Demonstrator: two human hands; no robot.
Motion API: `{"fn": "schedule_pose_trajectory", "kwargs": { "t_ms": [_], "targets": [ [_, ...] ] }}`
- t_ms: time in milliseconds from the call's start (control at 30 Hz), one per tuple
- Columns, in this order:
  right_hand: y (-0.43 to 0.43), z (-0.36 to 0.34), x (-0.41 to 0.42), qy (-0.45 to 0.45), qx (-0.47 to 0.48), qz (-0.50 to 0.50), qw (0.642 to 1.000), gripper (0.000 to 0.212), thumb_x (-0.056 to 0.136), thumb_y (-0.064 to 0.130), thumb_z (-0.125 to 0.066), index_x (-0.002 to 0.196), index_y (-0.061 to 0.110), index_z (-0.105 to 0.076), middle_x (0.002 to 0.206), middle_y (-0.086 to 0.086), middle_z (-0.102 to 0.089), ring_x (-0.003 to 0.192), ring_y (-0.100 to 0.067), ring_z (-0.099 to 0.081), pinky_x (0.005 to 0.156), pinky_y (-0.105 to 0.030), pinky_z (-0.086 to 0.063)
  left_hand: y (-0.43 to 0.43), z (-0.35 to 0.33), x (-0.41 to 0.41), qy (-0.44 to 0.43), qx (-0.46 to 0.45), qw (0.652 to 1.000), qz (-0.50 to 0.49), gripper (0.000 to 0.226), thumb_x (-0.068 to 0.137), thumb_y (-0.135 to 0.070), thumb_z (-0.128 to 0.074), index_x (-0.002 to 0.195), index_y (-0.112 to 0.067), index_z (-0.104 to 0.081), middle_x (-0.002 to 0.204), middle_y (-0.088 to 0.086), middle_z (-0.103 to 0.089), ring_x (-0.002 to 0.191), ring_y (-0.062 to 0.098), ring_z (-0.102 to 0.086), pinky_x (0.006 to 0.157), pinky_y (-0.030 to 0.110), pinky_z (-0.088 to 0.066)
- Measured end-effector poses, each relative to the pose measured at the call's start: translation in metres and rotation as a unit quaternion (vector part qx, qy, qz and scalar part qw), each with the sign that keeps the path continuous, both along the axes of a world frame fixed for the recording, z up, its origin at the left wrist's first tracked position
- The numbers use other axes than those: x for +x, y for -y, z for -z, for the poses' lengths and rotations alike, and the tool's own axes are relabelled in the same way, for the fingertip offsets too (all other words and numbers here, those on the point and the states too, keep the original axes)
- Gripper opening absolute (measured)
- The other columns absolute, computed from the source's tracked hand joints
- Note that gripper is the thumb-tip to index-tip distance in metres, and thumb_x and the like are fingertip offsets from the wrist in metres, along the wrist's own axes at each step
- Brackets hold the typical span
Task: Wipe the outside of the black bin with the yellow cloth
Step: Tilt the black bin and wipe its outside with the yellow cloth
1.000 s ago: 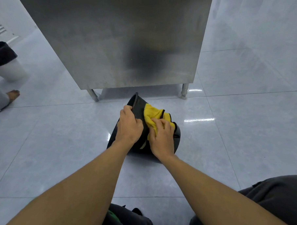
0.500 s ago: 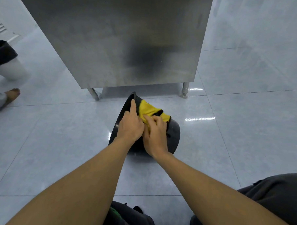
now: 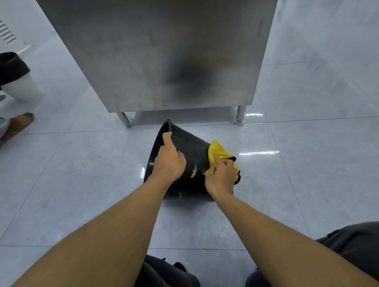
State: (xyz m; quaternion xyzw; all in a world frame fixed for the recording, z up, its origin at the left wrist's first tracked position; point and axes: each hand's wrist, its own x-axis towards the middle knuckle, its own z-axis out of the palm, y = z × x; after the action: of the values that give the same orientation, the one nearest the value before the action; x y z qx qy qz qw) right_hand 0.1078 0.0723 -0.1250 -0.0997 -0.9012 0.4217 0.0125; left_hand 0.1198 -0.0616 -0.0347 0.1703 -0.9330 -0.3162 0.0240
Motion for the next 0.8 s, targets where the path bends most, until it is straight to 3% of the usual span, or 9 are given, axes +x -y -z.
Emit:
{"fn": "schedule_pose_trajectory", "kwargs": {
  "t_ms": [167,267,367,467,600,667,800],
  "targets": [
    [0.029,-0.028,0.001,-0.12,-0.01,-0.147,0.982,0.035,0.099,0.024,-0.047,0.131,0.029,-0.059,0.116,-0.004,-0.051,0.107,-0.025,-0.042,0.09,-0.034,-0.039,0.0,-0.005,-0.002,-0.006,0.0,1.0,-0.026,0.056,0.091,-0.017,-0.047,0.143,-0.018,-0.025,0.102,0.012,-0.057,0.088,0.033,-0.057,0.082,0.047,-0.049],
    [0.037,-0.038,-0.003,-0.128,-0.01,-0.181,0.975,0.034,0.099,0.029,-0.045,0.13,0.034,-0.059,0.113,0.0,-0.049,0.105,-0.022,-0.039,0.087,-0.032,-0.041,0.002,-0.006,0.0,-0.008,-0.006,1.0,-0.021,0.053,0.089,-0.018,-0.048,0.138,-0.019,-0.028,0.097,0.012,-0.059,0.085,0.034,-0.059,0.078,0.047,-0.05],
    [0.025,-0.026,-0.007,-0.073,0.024,-0.122,0.99,0.037,0.099,0.03,-0.044,0.135,0.033,-0.055,0.12,-0.006,-0.049,0.111,-0.027,-0.042,0.095,-0.039,-0.041,0.002,-0.006,0.003,-0.013,-0.018,1.0,-0.014,0.053,0.09,-0.017,-0.048,0.14,-0.017,-0.029,0.097,0.011,-0.057,0.084,0.032,-0.056,0.078,0.045,-0.049],
    [0.0,-0.012,-0.01,0.038,0.054,-0.04,0.997,0.04,0.099,0.03,-0.041,0.138,0.031,-0.051,0.131,-0.013,-0.046,0.121,-0.034,-0.04,0.102,-0.044,-0.036,0.004,-0.006,0.006,-0.009,-0.03,0.999,-0.008,0.051,0.092,-0.018,-0.047,0.139,-0.02,-0.026,0.097,0.011,-0.059,0.082,0.029,-0.059,0.077,0.048,-0.053],
    [-0.013,-0.009,-0.007,0.143,0.014,0.025,0.989,0.042,0.1,0.026,-0.036,0.141,0.035,-0.044,0.138,-0.011,-0.035,0.122,-0.034,-0.035,0.092,-0.043,-0.035,0.0,-0.007,0.008,-0.019,-0.029,0.999,0.032,0.049,0.091,-0.018,-0.05,0.134,-0.026,-0.027,0.091,0.005,-0.06,0.077,0.022,-0.061,0.072,0.047,-0.057],
    [-0.006,-0.012,-0.002,0.114,0.009,0.011,0.993,0.043,0.099,0.023,-0.037,0.141,0.033,-0.045,0.136,-0.01,-0.037,0.121,-0.033,-0.036,0.089,-0.041,-0.035,0.0,-0.007,0.008,-0.025,-0.048,0.998,0.03,0.048,0.089,-0.019,-0.053,0.129,-0.029,-0.028,0.093,0.003,-0.06,0.083,0.024,-0.061,0.076,0.05,-0.058],
    [0.008,-0.023,0.0,-0.009,-0.012,-0.064,0.998,0.042,0.098,0.022,-0.043,0.14,0.026,-0.052,0.131,-0.011,-0.045,0.119,-0.032,-0.042,0.1,-0.039,-0.037,0.0,-0.01,0.011,-0.029,-0.039,0.998,0.026,0.048,0.085,-0.017,-0.052,0.127,-0.022,-0.031,0.098,0.006,-0.058,0.089,0.031,-0.057,0.079,0.054,-0.054]
  ]
}}
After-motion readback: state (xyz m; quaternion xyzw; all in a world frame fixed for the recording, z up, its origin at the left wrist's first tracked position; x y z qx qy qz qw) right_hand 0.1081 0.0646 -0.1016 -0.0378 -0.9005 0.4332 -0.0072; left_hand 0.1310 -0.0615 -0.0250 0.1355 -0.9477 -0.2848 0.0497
